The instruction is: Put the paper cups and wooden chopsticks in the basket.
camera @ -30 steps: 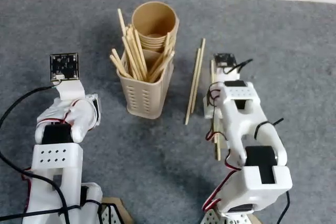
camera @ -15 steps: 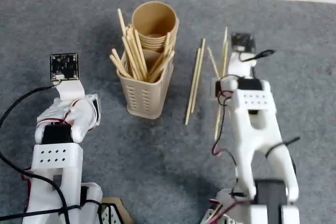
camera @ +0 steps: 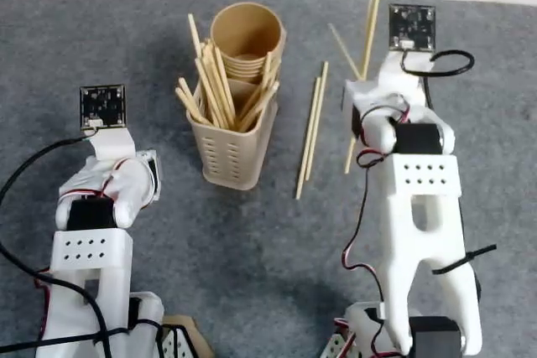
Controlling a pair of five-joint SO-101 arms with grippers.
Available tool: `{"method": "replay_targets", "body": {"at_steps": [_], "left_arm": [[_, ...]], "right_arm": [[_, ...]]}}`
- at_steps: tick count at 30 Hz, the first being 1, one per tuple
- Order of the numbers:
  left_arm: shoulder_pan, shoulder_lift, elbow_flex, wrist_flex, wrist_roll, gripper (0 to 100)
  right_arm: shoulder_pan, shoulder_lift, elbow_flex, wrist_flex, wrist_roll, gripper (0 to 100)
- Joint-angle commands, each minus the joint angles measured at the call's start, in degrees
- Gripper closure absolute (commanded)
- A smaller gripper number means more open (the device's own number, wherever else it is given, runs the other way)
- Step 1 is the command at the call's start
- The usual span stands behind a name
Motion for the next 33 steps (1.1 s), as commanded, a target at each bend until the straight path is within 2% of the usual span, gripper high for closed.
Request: {"method": "replay_targets", "body": {"at_steps": [1,3,6,8,13,17,19,30,33], "left_arm": [[-0.2,-1.1,-0.1,-0.9,0.6,85],[-0.2,-1.1,-0.1,-0.9,0.6,85],[-0.2,-1.1,-0.1,-0.9,0.7,85],[-0.2,-1.1,-0.1,-0.9,0.7,85],[-0.2,-1.1,-0.1,-0.9,0.7,85],[-0.2,-1.0,-0.1,-0.9,0.7,85],[-0.2,-1.0,-0.1,-0.9,0.7,85],[-0.2,-0.9,-0.1,-0.9,0.7,85],[-0.2,-0.9,-0.1,-0.9,0.7,85]], "right_arm": [[0.0,-1.7,-2.4,5.2,9.0,98.9],[0.0,-1.7,0.0,8.7,11.5,98.9],[-0.2,-1.6,6.7,8.7,10.6,98.9],[-0.3,-1.6,12.9,4.3,10.5,98.9],[-0.4,-1.6,28.3,-14.3,9.1,98.1],[-0.2,-1.6,35.8,-18.2,3.6,85.8],[-0.2,-1.6,36.7,-18.2,3.2,82.0],[-0.5,-1.3,36.7,-18.5,3.0,81.8],[-0.2,3.3,36.4,-18.6,2.9,81.8]]}}
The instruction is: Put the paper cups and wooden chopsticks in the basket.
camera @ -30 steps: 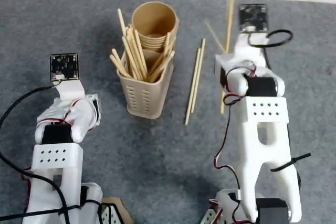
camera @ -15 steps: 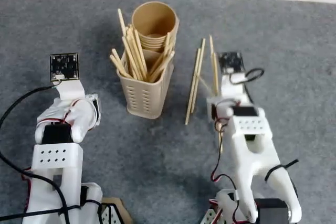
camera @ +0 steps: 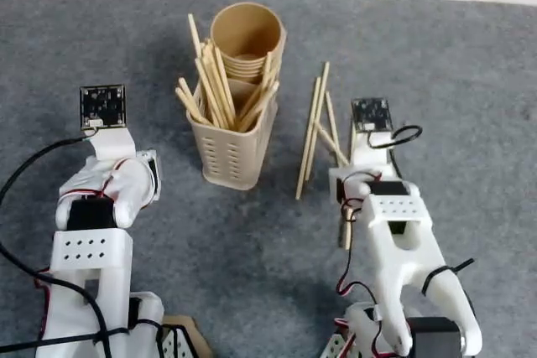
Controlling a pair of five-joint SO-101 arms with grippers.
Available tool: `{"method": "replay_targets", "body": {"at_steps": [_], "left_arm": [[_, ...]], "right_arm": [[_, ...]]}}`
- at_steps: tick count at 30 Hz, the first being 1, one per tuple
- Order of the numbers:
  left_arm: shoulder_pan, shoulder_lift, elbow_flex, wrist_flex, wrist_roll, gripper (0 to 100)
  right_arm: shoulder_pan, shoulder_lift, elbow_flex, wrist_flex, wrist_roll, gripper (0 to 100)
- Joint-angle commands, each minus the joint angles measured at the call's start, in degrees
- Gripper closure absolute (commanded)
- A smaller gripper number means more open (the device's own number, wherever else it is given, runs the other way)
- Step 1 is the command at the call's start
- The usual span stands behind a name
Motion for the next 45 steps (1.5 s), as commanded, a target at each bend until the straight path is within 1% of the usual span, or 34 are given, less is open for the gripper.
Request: {"method": "replay_targets", "body": {"at_steps": [1,3,7,9,13,14,19,28,34,37,41,45], "left_arm": [[-0.3,-0.9,-0.1,-0.8,0.7,85],[-0.3,-1.0,-0.1,-0.7,0.7,85],[-0.3,-1.2,0.9,-1.0,0.7,85],[-0.3,-1.2,1.0,-1.2,0.6,85],[-0.3,-1.2,1.4,-2.6,0.5,85],[-0.3,-1.2,1.4,-2.6,0.5,85],[-0.3,-1.2,1.4,-2.9,0.5,85],[-0.3,-1.2,1.4,-2.9,0.5,85],[-0.3,-1.2,1.4,-2.9,0.5,85],[-0.3,-1.2,1.4,-2.9,0.5,85],[-0.3,-1.2,1.4,-2.9,0.5,85],[-0.3,-1.2,1.4,-2.9,0.4,85]], "right_arm": [[0.0,4.7,-1.5,-1.7,-0.8,81.8],[0.0,9.7,-4.4,-3.8,-0.8,81.8],[1.6,17.4,-9.5,-4.4,-0.8,82.8],[3.0,19.2,-10.7,-4.4,-0.8,86.9],[4.5,18.9,-11.2,-4.4,-0.5,99.8],[4.5,18.2,-11.1,-4.4,-0.5,99.1],[4.2,11.9,-11.1,-4.4,-0.4,99.5],[3.4,-7.6,-11.6,-4.5,-0.8,99.5],[-2.3,-18.9,-11.6,-5.1,-0.8,99.5],[-4.5,-22.4,-11.2,-10.7,-0.9,99.4],[-8.7,-23.2,-11.6,-21.8,-0.9,99.4],[-15.1,-23.2,-11.6,-36.0,-0.9,99.4]]}}
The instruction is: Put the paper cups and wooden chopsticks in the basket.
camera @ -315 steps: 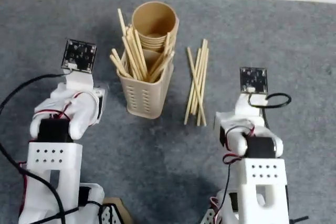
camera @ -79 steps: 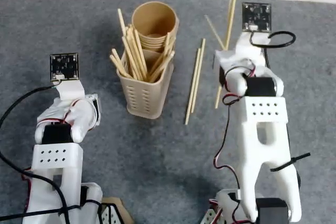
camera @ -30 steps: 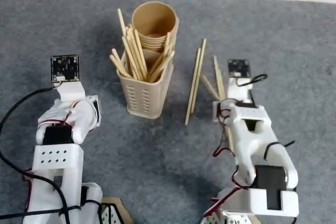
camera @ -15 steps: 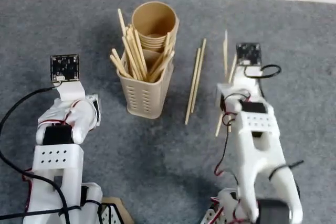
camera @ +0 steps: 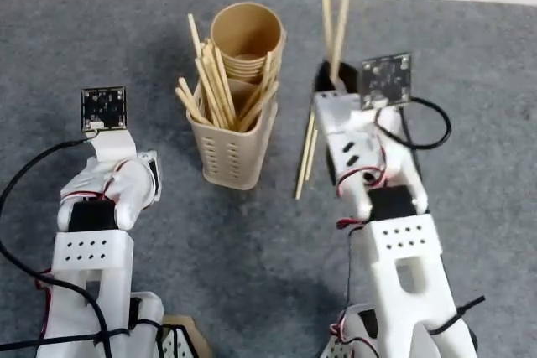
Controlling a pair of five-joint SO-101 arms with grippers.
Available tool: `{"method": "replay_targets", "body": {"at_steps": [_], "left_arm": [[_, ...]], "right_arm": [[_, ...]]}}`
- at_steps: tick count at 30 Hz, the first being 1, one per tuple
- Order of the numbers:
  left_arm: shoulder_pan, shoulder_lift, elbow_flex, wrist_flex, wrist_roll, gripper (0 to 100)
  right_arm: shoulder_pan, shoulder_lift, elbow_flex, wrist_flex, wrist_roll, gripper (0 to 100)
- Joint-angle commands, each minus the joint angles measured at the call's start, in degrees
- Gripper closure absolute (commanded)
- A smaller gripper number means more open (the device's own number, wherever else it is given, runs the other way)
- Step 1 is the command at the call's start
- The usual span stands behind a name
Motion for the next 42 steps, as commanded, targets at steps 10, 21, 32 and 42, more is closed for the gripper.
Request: {"method": "replay_targets", "body": {"at_steps": [10,21,32,42], "left_arm": [[-0.6,-0.9,-0.2,-1.1,0.4,85],[-0.4,-0.9,-0.3,-1.1,0.4,85],[-0.5,-0.9,-0.3,-1.1,0.4,85],[-0.6,-0.5,-0.2,-3.0,0.4,85]], "right_arm": [[-15.3,6.5,-2.0,-32.3,-0.5,99.4],[-16.4,20.3,-1.5,-54.7,-0.5,99.4],[-16.4,24.1,5.4,-61.2,-0.4,91.6],[-16.2,24.0,5.1,-61.1,-0.3,85.0]]}}
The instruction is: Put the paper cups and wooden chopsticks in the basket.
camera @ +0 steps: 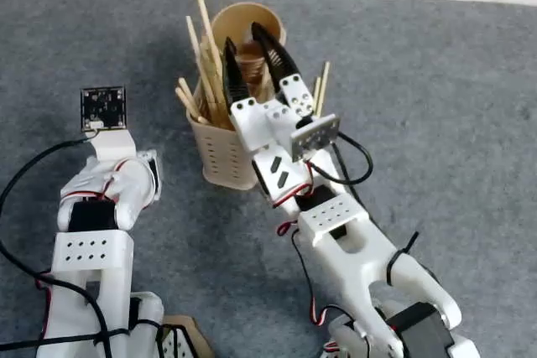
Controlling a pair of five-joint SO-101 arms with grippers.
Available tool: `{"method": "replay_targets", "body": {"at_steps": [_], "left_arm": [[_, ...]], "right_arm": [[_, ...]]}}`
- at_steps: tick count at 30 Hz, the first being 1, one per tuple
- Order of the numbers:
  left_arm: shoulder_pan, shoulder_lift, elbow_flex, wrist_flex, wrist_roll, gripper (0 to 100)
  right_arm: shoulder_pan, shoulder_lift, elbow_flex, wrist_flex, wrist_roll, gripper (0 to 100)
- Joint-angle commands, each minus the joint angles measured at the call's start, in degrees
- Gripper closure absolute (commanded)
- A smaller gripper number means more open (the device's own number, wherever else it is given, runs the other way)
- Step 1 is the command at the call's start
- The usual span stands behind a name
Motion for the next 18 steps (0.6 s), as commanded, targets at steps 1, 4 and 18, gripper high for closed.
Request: {"method": "replay_targets", "body": {"at_steps": [1,4,18], "left_arm": [[-0.6,-0.5,-0.2,-2.3,0.4,85],[-0.6,-0.5,-0.2,-2.3,0.4,85],[-0.6,-0.5,-0.2,-2.3,0.4,85]], "right_arm": [[-0.3,-0.5,-0.9,-0.7,-0.3,85.0],[-0.2,-0.5,-0.9,-0.6,-0.3,85.0],[13.7,-16.6,-34.2,95.4,-0.4,99.1]]}}
